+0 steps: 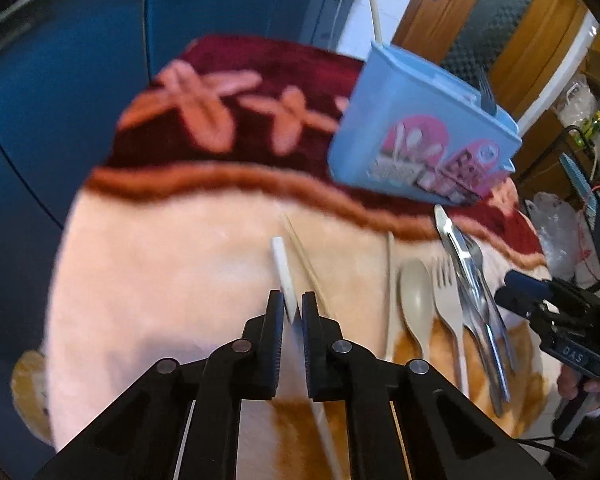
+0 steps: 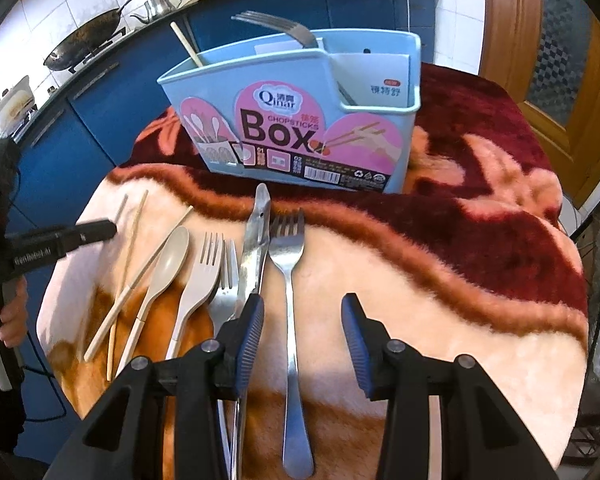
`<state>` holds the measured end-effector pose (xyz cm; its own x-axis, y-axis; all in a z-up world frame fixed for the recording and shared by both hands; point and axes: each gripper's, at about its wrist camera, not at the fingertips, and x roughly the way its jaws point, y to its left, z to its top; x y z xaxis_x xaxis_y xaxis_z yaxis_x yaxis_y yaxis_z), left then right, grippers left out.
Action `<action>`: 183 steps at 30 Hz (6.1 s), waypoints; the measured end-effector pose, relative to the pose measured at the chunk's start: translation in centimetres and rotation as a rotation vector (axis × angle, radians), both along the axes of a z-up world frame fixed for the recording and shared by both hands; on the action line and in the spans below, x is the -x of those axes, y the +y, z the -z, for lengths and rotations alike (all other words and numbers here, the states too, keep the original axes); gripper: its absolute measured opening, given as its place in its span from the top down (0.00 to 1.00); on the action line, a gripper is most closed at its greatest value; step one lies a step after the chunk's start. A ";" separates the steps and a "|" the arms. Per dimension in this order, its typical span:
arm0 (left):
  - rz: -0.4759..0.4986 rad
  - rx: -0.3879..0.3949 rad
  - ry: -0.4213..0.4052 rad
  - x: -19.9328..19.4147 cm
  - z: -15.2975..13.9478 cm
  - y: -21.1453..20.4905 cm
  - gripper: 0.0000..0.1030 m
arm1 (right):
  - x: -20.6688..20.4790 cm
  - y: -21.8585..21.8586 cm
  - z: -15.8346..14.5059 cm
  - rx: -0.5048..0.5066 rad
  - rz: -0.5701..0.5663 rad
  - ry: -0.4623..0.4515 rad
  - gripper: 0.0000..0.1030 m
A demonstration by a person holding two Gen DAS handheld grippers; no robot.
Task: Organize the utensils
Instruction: 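Grasp a white chopstick with the left tool while the right tool grasps a silver fork, then lift both utensils to the blue caddy and open both tools to drop them, then move both open tools back over the remaining utensils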
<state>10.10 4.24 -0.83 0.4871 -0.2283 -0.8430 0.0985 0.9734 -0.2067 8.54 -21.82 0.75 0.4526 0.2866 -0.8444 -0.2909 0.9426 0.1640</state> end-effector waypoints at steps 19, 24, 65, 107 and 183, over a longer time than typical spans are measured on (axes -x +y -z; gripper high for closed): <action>0.127 -0.005 0.121 -0.4 1.7 0.2 0.89 | -2.6 2.8 0.6 0.097 -0.099 0.120 0.68; 0.197 0.003 0.116 -0.9 1.7 0.2 0.88 | -3.6 3.2 0.7 0.094 -0.081 0.152 0.72; 0.100 0.210 -0.467 2.1 -10.4 -2.1 0.93 | 5.6 -2.1 -7.4 -0.205 0.187 -0.563 0.96; -0.155 0.078 -0.836 -8.7 -9.4 -6.5 0.93 | -5.5 -3.2 -10.6 -0.018 0.318 -0.729 0.96; -0.063 -0.049 -0.069 0.5 0.9 -2.7 0.68 | 5.0 -2.7 0.7 -0.161 0.234 -0.191 0.46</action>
<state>9.56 1.55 -1.76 0.5564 -0.1543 -0.8165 0.0488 0.9870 -0.1533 3.51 -24.57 0.00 0.6676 0.2789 -0.6903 -0.1093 0.9539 0.2796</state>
